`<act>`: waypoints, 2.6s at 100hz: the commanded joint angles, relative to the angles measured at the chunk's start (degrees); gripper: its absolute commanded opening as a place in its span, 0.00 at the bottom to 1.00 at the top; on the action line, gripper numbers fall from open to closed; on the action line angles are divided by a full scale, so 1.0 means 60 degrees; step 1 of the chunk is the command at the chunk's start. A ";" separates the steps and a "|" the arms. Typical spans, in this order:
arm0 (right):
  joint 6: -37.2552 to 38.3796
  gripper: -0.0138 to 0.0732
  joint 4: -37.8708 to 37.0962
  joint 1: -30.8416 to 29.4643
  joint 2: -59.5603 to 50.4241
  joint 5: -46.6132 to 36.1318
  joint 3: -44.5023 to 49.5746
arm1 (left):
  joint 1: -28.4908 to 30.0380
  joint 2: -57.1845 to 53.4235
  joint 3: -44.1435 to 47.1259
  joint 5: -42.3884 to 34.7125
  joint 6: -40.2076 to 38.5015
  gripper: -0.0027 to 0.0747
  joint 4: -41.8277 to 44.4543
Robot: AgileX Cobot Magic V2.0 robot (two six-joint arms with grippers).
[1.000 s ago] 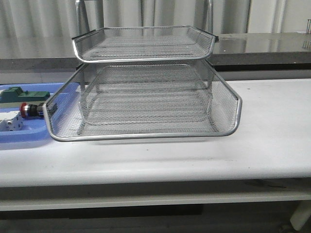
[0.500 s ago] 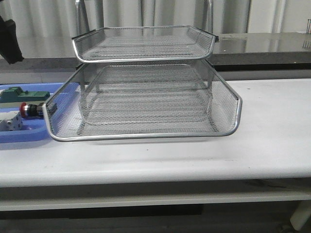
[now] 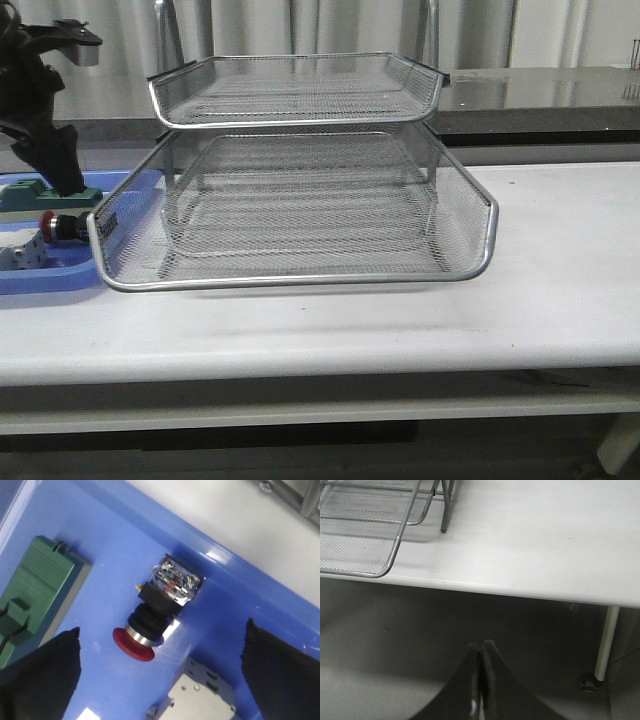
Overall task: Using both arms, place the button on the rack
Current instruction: 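Lower the left gripper onto the red button in the blue tray and grasp, then lift the red button and carry it over the pulled-out tier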
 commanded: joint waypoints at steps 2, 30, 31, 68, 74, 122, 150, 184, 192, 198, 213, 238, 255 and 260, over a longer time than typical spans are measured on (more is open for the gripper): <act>-0.0005 0.08 -0.0106 -0.0040 0.0091 -0.0541 -0.0306 | -0.0126 -0.0248 -0.0614 -0.0303 0.0067 0.83 -0.0046; -0.0005 0.08 -0.0106 -0.0040 0.0091 -0.0541 -0.0306 | -0.0126 0.0535 -0.1094 -0.0315 0.0165 0.83 0.0218; -0.0005 0.08 -0.0106 -0.0040 0.0091 -0.0541 -0.0306 | -0.0126 0.0548 -0.1094 -0.0315 0.0165 0.83 0.0240; -0.0005 0.08 -0.0106 -0.0040 0.0091 -0.0541 -0.0306 | -0.0126 0.1138 -0.1094 -0.0869 0.0165 0.83 0.0426; -0.0005 0.08 -0.0106 -0.0040 0.0091 -0.0541 -0.0306 | -0.0126 0.1179 -0.1094 -0.0869 0.0165 0.83 0.0426; -0.0005 0.08 -0.0106 -0.0040 0.0091 -0.0541 -0.0306 | -0.0126 0.1205 -0.1094 -0.0790 0.0165 0.28 0.0370; -0.0005 0.08 -0.0106 -0.0040 0.0091 -0.0541 -0.0306 | -0.0126 0.1077 -0.1113 -0.0359 0.0148 0.02 0.0370; -0.0005 0.08 -0.0106 -0.0040 0.0091 -0.0541 -0.0306 | -0.0126 -0.0156 -0.1113 0.0037 -0.0364 0.02 0.0370; -0.0005 0.08 -0.0106 -0.0040 0.0091 -0.0541 -0.0306 | -0.0126 -0.0518 -0.1113 0.0285 -0.0412 0.02 0.0390; -0.0005 0.08 -0.0106 -0.0040 0.0091 -0.0541 -0.0306 | -0.0126 -0.0816 -0.1113 0.0505 -0.0503 0.02 0.0390; -0.0005 0.08 -0.0106 -0.0040 0.0091 -0.0541 -0.0306 | -0.0126 -0.1491 -0.1113 0.1164 -0.0591 0.02 0.0390; -0.0005 0.08 -0.0106 -0.0040 0.0091 -0.0541 -0.0306 | -0.0146 -0.2614 -0.1113 0.2303 -0.0908 0.02 0.0238; -0.0005 0.08 -0.0106 -0.0040 0.0091 -0.0541 -0.0306 | -0.0166 -0.3363 -0.1113 0.2303 -0.1073 0.02 -0.0734; -0.0005 0.08 -0.0106 -0.0040 0.0091 -0.0541 -0.0306 | -0.0166 -0.3566 -0.1113 0.2303 -0.1094 0.02 -0.1128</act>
